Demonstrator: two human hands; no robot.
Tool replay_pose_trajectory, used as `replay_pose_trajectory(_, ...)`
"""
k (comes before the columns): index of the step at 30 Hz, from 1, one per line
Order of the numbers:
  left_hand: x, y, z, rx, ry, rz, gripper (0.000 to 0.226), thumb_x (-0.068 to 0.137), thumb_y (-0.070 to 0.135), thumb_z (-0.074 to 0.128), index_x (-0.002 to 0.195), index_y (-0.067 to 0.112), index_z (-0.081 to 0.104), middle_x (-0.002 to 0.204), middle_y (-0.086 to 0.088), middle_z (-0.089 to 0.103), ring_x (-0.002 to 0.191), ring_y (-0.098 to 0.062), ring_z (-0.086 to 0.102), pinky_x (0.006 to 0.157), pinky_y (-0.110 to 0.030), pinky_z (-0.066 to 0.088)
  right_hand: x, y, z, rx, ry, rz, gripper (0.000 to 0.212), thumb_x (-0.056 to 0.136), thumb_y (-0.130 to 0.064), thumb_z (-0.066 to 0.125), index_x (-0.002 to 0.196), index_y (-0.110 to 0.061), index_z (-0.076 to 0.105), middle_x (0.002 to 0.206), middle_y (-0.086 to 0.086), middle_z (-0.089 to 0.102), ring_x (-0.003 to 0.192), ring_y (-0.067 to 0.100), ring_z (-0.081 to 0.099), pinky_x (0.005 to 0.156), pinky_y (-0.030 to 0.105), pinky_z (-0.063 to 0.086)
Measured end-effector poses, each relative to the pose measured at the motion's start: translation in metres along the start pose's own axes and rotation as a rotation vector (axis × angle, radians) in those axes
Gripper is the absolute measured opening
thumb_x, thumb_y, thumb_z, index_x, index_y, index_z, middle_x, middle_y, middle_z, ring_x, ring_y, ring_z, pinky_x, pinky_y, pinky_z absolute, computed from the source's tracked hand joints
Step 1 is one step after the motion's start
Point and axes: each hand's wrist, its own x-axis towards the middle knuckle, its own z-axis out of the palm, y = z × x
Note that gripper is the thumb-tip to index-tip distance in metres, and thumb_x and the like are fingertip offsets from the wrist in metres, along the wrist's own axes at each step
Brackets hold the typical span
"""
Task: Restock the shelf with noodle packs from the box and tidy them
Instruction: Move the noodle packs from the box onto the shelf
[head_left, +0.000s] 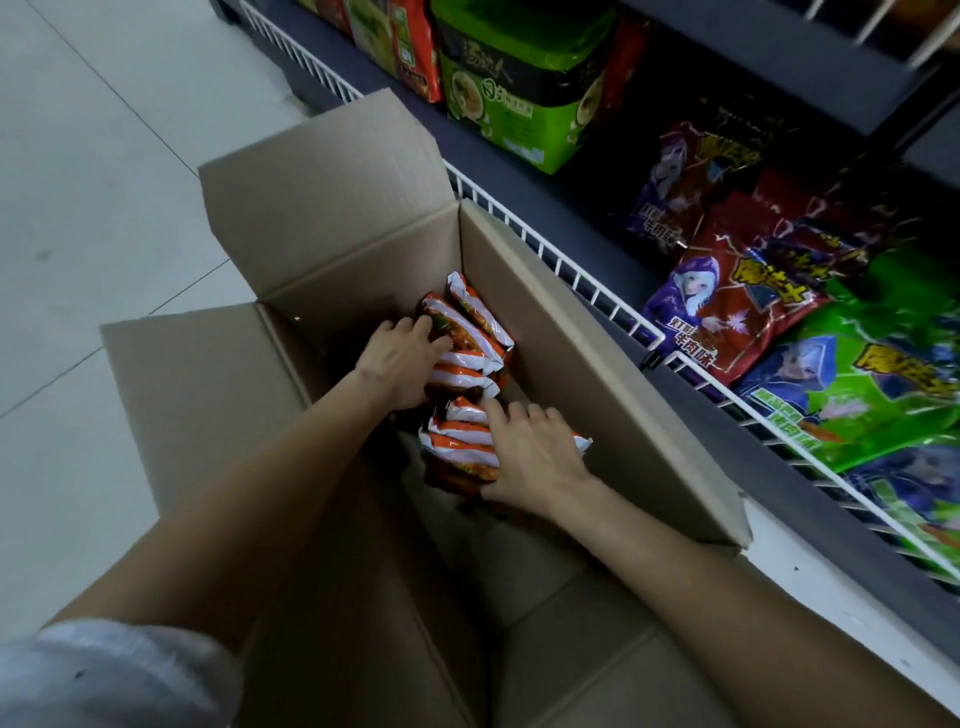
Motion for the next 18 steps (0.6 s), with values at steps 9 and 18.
replay_pose_trajectory(9,-0.124,-0.003,-0.112,-0.528,0.611,-0.048,0.070,0.062,0.055,0.054,0.117,0.012,0.054,0.100,-0.012,0.065,0.090,-0.036,0.056,0.079,-0.038,0.038,-0.146,0.014,-0.142,0.293,0.307,0.263,0.078,0.070,-0.058,0.070,0.129,-0.019,0.034,0.118,0.006,0.059,0.105,0.029,0.059,0.076,0.035,0.043)
replay_pose_trajectory(18,-0.235,0.108,-0.187,-1.231,0.786,-0.157,0.043,0.074,0.036,0.073,0.103,0.015,0.049,0.096,0.002,0.063,0.093,-0.024,0.060,0.077,-0.036,0.045,-0.300,0.031,-0.176,1.091,0.707,0.723,0.070,0.069,-0.044,0.081,0.120,-0.020,0.039,0.115,-0.007,0.053,0.108,0.015,0.056,0.084,0.027,0.043)
